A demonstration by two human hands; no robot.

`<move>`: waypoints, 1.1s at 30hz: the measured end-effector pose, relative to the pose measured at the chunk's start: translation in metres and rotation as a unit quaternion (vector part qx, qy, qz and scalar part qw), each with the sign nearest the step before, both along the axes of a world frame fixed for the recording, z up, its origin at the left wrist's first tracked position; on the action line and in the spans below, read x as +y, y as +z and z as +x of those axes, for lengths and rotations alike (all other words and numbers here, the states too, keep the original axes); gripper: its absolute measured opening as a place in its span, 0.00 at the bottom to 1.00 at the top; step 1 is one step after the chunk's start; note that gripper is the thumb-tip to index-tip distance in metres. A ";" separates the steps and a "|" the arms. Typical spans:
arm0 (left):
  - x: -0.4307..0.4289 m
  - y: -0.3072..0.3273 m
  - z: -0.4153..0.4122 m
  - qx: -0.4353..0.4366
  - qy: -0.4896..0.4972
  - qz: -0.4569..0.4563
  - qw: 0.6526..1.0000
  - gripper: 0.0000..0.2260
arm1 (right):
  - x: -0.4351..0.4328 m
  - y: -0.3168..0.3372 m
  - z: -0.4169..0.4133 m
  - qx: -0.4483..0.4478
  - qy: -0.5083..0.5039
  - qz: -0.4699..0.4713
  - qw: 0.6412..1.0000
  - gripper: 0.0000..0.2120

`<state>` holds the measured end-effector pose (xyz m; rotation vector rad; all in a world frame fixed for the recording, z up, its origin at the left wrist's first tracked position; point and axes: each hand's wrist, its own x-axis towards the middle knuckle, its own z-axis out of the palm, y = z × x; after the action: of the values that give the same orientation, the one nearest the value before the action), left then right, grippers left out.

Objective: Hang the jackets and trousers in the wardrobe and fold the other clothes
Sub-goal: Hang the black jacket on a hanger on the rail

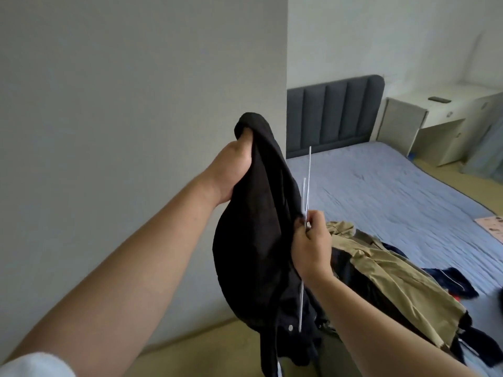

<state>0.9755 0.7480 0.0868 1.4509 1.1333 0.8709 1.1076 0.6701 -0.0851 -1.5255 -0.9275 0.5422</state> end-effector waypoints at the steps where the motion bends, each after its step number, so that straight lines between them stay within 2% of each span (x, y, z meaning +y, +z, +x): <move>1: -0.001 -0.001 -0.011 -0.014 0.000 -0.012 1.000 0.29 | -0.001 0.003 -0.013 0.000 -0.003 0.012 1.000 0.12; 7: -0.010 -0.012 -0.065 -0.081 -0.006 -0.060 0.995 0.28 | 0.000 0.022 -0.065 -0.038 0.032 0.013 0.999 0.26; 13: -0.021 -0.010 -0.101 -0.193 -0.026 -0.078 0.978 0.25 | -0.010 0.042 -0.098 0.031 0.082 0.024 0.996 0.15; 16: -0.028 -0.009 -0.109 -0.210 -0.076 -0.073 0.972 0.27 | -0.017 0.049 -0.114 0.047 0.175 0.055 0.982 0.20; 18: -0.034 -0.010 -0.113 -0.232 -0.095 -0.081 0.965 0.25 | -0.025 0.050 -0.127 0.052 0.225 0.063 0.971 0.21; 20: -0.038 -0.013 -0.118 -0.266 -0.105 -0.095 0.954 0.20 | -0.035 0.047 -0.138 0.055 0.239 0.044 0.969 0.19; 22: -0.039 -0.018 -0.124 -0.282 -0.091 -0.104 0.949 0.18 | -0.044 0.043 -0.146 0.050 0.220 0.009 0.974 0.21; 25: -0.037 -0.026 -0.134 -0.217 -0.014 -0.071 0.973 0.18 | -0.059 0.036 -0.151 0.029 0.173 -0.060 0.983 0.28; 28: -0.029 -0.038 -0.143 -0.027 0.074 0.012 0.997 0.18 | -0.065 0.032 -0.144 -0.002 0.149 -0.064 0.987 0.27; 31: -0.028 -0.047 -0.148 0.102 0.081 0.094 0.987 0.19 | -0.073 0.042 -0.133 -0.021 0.190 -0.036 0.981 0.20; 33: -0.031 -0.049 -0.145 0.159 0.062 0.148 0.974 0.19 | -0.078 0.049 -0.125 -0.061 0.244 -0.046 0.967 0.20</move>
<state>0.8303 0.7171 0.0381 1.8274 1.3870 0.9479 0.9822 0.5925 -0.0359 -1.4232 -1.4060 0.8586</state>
